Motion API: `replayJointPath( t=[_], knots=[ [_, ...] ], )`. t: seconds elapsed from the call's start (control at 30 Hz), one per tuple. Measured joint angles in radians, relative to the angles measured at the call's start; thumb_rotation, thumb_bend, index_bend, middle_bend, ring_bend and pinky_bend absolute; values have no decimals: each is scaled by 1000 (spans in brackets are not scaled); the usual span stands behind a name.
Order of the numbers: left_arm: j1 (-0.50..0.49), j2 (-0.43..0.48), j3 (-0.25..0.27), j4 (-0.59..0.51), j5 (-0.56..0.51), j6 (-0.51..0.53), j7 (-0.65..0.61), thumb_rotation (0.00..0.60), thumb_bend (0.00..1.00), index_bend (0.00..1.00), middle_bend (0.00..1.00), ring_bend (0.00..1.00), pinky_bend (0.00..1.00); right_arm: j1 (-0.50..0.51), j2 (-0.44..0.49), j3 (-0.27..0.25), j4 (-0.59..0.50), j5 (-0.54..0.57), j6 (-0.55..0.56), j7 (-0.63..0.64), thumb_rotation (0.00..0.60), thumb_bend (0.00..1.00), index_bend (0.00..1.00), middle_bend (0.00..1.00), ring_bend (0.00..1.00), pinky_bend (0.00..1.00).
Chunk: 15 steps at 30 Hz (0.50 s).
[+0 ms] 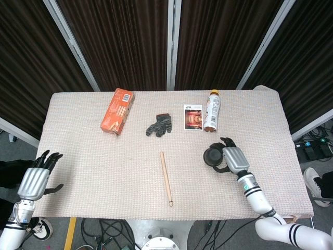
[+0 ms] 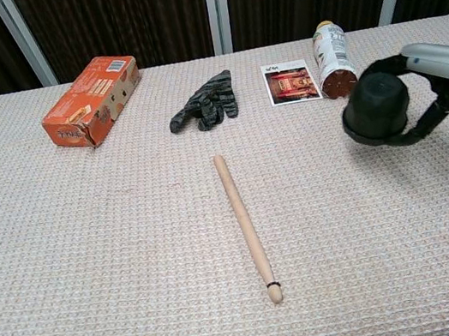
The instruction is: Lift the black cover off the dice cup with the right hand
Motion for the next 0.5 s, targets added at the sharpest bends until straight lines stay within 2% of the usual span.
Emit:
replayJointPath(
  t=[0.23,0.4,0.5],
  knots=[
    [6,6,-4,-5,-6,12,5,600,123,134,118,0,180,-20,-48,-28,121,-64,-5,83,600,167,347,417,56,0],
    [9,5,-2,4,-10,8,-6,600,123,134,118,0,180,-31,-75,-36,167,-91,-2,117,600,164,350,413,55,0],
    [8,3,-1,5,-7,8,-6,600,123,134,119,0,180,-35,-79,-36,171,-96,0,116,600,122,327,379,48,0]
  ],
)
